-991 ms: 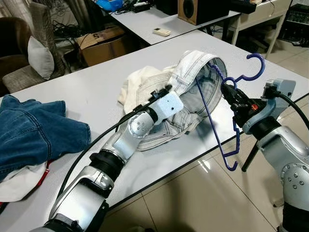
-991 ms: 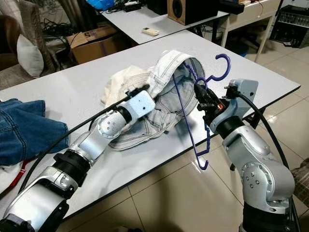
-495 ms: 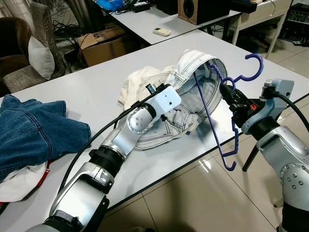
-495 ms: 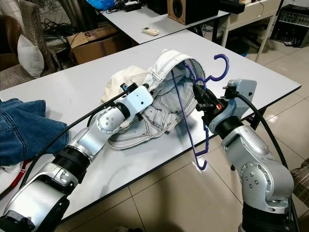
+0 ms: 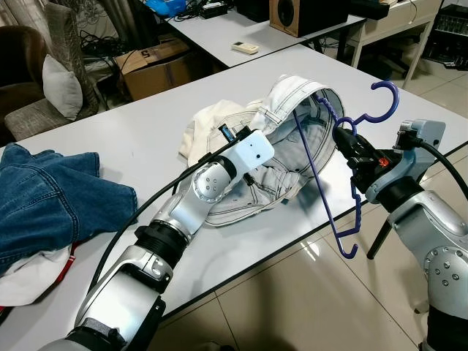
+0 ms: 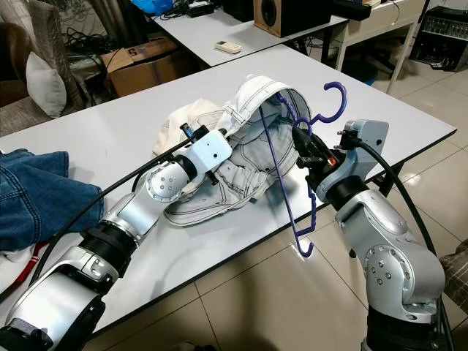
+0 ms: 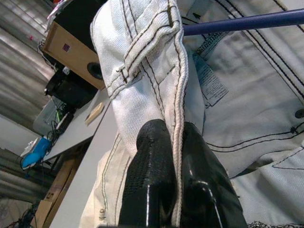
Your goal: Hang hanger
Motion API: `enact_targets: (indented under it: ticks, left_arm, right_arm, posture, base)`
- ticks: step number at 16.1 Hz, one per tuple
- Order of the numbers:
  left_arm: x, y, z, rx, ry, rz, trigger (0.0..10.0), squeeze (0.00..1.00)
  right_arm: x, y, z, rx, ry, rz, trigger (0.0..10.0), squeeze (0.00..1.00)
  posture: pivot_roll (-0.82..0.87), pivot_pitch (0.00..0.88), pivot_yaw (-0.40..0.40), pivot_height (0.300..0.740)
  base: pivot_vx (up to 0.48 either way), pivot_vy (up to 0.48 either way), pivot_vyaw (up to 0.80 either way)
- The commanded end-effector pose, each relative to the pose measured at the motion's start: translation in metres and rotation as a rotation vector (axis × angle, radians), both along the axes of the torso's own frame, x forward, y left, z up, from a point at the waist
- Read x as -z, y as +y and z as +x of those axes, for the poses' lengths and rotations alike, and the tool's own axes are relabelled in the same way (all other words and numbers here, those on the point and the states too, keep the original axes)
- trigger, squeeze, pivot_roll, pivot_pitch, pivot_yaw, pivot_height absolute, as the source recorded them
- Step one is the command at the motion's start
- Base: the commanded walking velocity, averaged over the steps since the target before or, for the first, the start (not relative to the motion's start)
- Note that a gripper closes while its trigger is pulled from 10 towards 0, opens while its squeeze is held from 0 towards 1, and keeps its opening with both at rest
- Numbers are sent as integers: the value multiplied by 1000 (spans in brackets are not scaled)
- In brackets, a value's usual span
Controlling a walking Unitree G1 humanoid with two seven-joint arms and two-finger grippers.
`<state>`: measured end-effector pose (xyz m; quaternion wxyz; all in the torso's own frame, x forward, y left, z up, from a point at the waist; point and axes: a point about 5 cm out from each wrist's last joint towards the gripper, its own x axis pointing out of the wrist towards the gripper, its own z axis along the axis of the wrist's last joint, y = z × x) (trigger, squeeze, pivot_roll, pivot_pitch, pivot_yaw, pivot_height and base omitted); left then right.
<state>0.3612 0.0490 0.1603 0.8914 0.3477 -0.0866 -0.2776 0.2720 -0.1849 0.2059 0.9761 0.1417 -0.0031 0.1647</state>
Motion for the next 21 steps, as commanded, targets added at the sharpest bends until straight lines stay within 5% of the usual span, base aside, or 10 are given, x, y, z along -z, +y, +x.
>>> enact_targets:
  ticks: [1,4,6,7,16,19,21]
  left_arm:
    - [-2,5,3,-18,6,-7,0,0]
    - [-2,5,3,-19,22,-19,0,0]
    - [-68,10,25,67,142,-431,0,0]
    - [-71,11,24,88,159,-461,0,0]
    - [-86,15,20,185,159,-471,0,0]
    - [-107,66,30,111,84,-346,0,0]
    - [-110,117,33,13,85,-179,0,0]
  right_arm:
    - [-4,5,-2,-25,-19,12,10000,0]
    - [-3,5,-3,-25,-19,12,10000,0]
    - [37,11,-6,51,204,33,10000,0]
    - [41,11,-7,59,227,32,10000,0]
    - [49,19,-9,43,271,69,10000,0]
    - [38,-10,-2,144,237,16,10000,0]
    - [-4,-20,15,101,87,-20,10000,0]
  posture:
    - [-241,0,176,740]
    - [-240,0,176,740]
    - [-232,0,213,740]
    - [-235,0,214,740]
    - [-236,0,202,740]
    - [-222,0,185,740]
    - [-210,0,173,740]
  base:
    - [0,0,0]
    - [0,0,0]
    - [0,0,0]
    - [0,0,0]
    - [0,0,0]
    - [0,0,0]
    - [0,0,0]
